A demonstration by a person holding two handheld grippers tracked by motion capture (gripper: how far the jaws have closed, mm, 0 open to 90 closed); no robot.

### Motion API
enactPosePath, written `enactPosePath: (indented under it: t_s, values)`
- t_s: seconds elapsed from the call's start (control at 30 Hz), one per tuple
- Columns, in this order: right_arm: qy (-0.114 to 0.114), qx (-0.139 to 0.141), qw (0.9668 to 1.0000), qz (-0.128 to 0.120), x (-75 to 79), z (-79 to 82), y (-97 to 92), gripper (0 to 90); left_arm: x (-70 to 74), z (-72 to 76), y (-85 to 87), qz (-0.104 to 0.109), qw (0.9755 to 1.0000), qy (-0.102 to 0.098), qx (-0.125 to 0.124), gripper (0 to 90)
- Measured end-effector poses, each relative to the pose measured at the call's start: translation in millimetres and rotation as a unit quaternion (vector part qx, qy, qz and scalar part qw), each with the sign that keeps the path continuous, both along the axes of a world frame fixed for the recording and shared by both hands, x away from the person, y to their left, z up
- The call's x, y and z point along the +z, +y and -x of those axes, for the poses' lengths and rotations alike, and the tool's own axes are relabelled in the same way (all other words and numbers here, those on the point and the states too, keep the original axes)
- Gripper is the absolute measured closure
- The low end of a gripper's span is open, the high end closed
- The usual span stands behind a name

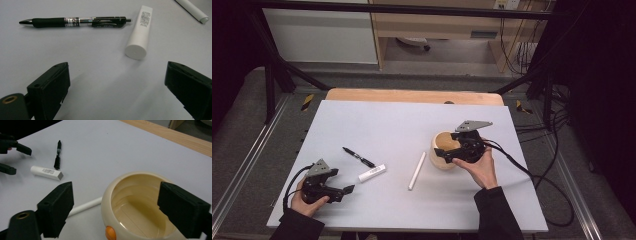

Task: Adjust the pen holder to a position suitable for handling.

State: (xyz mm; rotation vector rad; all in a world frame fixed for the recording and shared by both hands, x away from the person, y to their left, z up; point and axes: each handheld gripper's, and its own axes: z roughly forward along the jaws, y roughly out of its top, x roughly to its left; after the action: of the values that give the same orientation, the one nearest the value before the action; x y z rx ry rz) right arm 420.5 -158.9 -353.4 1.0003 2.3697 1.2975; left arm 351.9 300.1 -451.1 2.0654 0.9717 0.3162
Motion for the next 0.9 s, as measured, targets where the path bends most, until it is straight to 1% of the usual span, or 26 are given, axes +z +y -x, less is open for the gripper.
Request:
enactPosePath:
  t_s: [0.07, 0.13, 0.17, 0.27, 0.4, 0.43, 0.47, 0.57, 0.77, 0.8, 0.83, 0.9]
  values:
    - [0.003, -0.006, 1.0000, 0.005, 2.5, 4.2, -3.6, 6.1, 0.0, 0.0, 0.0, 0.000, 1.0000, 0.000, 0.000, 6.3]
    - [0.004, -0.006, 1.0000, 0.006, 3.3, 6.1, -5.4, 4.5, 0.0, 0.0, -0.1, 0.000, 1.0000, 0.000, 0.000, 6.2]
    - [0.004, -0.004, 1.0000, 0.002, 3.5, 10.0, -10.2, 2.5, 0.0, -0.1, -0.2, 0.000, 1.0000, 0.001, 0.001, 6.3]
    - [0.005, -0.017, 0.9998, -0.011, 1.3, 16.2, -20.3, 1.2, 0.2, 0.0, -0.2, 0.000, 1.0000, 0.002, 0.001, 6.2]
    - [0.007, -0.029, 0.9994, -0.020, -4.2, 22.6, -36.6, 0.6, 0.0, -0.4, -0.2, 0.001, 1.0000, 0.004, 0.004, 6.2]
    - [0.007, -0.029, 0.9994, -0.020, -4.2, 22.6, -36.6, 0.6, -0.1, -0.5, -0.3, 0.002, 1.0000, 0.004, 0.006, 6.2]
    - [0.010, -0.032, 0.9991, -0.026, -8.2, 24.8, -44.6, 0.6, -0.1, -0.6, -0.2, 0.002, 1.0000, 0.004, 0.006, 6.2]
    - [0.015, -0.036, 0.9988, -0.030, -16.3, 28.1, -54.7, 0.6, 0.4, -0.6, -0.1, 0.002, 1.0000, 0.004, 0.007, 6.1]
    - [0.021, -0.033, 0.9988, -0.029, -34.9, 33.1, -70.2, 0.5, 1.1, -0.5, -0.3, 0.000, 1.0000, 0.004, 0.007, 5.9]
    - [0.021, -0.033, 0.9988, -0.029, -34.9, 33.1, -70.2, 0.5, 1.5, -0.5, -0.2, -0.001, 1.0000, 0.003, 0.006, 5.9]
    - [0.024, -0.034, 0.9986, -0.031, -41.1, 35.6, -74.6, 0.5, 1.7, -0.5, -0.2, -0.001, 1.0000, 0.003, 0.007, 5.9]
    - [0.025, -0.029, 0.9988, -0.031, -47.8, 38.2, -79.4, 0.5, 2.5, -0.1, -1.0, -0.001, 1.0000, 0.002, 0.008, 5.9]
